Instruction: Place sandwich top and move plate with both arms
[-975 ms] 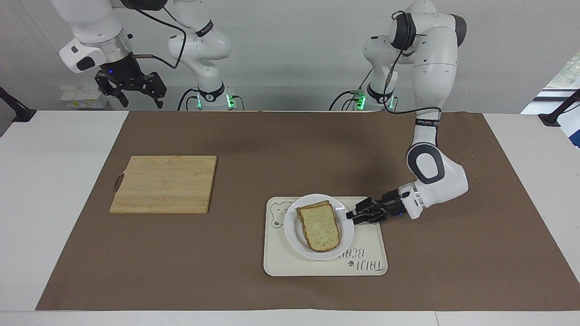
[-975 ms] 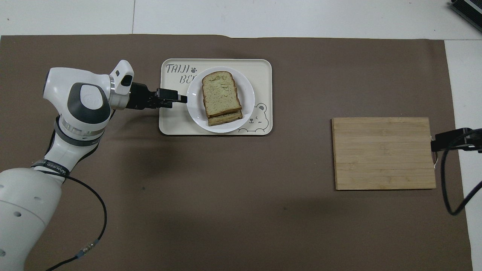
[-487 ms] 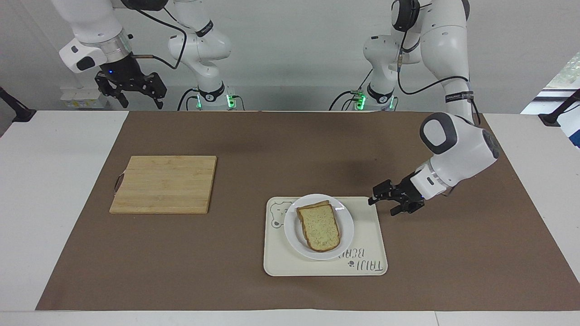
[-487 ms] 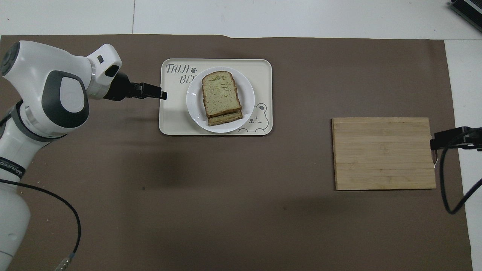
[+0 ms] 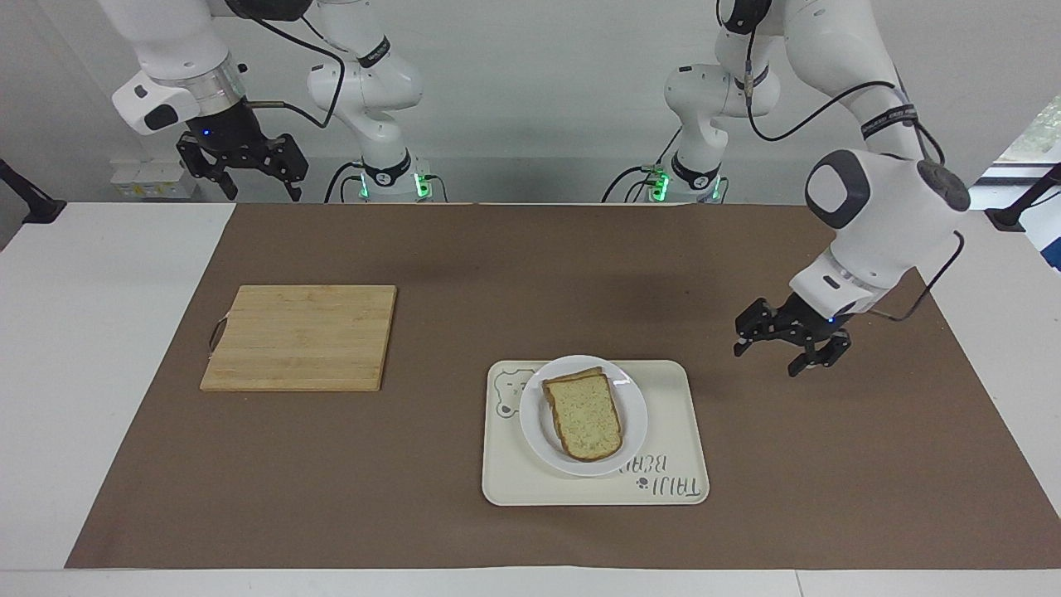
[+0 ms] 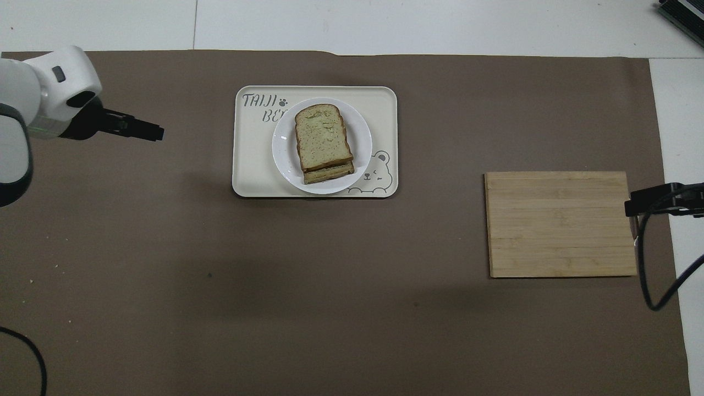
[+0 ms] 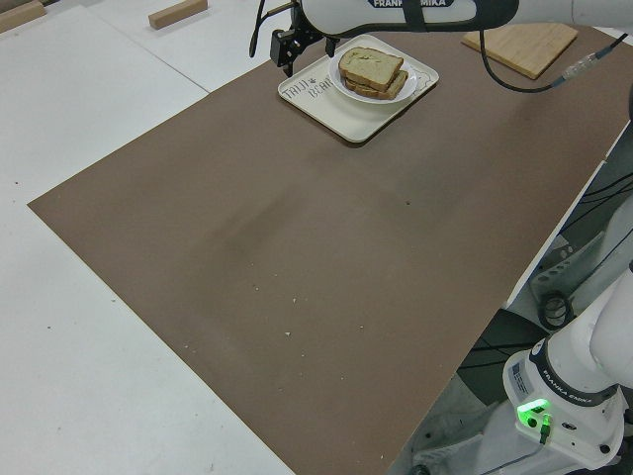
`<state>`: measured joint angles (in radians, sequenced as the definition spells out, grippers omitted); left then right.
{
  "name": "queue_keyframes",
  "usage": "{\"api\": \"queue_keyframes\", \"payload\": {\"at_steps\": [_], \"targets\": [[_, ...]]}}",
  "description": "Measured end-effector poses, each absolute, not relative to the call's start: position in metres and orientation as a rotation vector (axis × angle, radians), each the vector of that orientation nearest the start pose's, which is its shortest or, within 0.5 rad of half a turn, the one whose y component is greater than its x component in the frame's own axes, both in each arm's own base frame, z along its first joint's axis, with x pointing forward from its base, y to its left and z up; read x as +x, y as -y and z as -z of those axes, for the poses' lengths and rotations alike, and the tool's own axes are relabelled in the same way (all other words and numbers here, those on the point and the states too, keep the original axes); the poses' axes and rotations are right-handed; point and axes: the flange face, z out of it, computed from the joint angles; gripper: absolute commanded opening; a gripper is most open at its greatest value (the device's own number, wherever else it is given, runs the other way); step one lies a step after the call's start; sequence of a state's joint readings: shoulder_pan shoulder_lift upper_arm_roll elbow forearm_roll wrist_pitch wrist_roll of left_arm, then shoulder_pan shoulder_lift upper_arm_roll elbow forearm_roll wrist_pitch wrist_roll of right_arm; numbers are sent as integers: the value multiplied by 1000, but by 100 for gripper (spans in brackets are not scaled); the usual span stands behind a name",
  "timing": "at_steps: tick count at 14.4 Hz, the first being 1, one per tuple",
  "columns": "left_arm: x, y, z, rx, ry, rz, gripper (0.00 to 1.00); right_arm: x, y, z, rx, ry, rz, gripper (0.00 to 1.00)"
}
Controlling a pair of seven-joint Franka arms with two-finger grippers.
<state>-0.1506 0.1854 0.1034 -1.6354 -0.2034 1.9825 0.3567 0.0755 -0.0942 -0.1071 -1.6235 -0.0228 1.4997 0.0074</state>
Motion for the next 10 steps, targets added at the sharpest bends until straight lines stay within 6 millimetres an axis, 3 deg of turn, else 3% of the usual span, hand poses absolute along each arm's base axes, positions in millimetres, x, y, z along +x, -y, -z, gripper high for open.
{"api": "queue_keyframes", "payload": {"at_steps": [6, 10], "targets": [[577, 8, -632, -3142, -556, 171, 100, 517, 22, -644, -3153, -62, -46, 100], [540, -2, -669, -3123, -553, 73, 100, 517, 22, -644, -3153, -62, -46, 100]]}}
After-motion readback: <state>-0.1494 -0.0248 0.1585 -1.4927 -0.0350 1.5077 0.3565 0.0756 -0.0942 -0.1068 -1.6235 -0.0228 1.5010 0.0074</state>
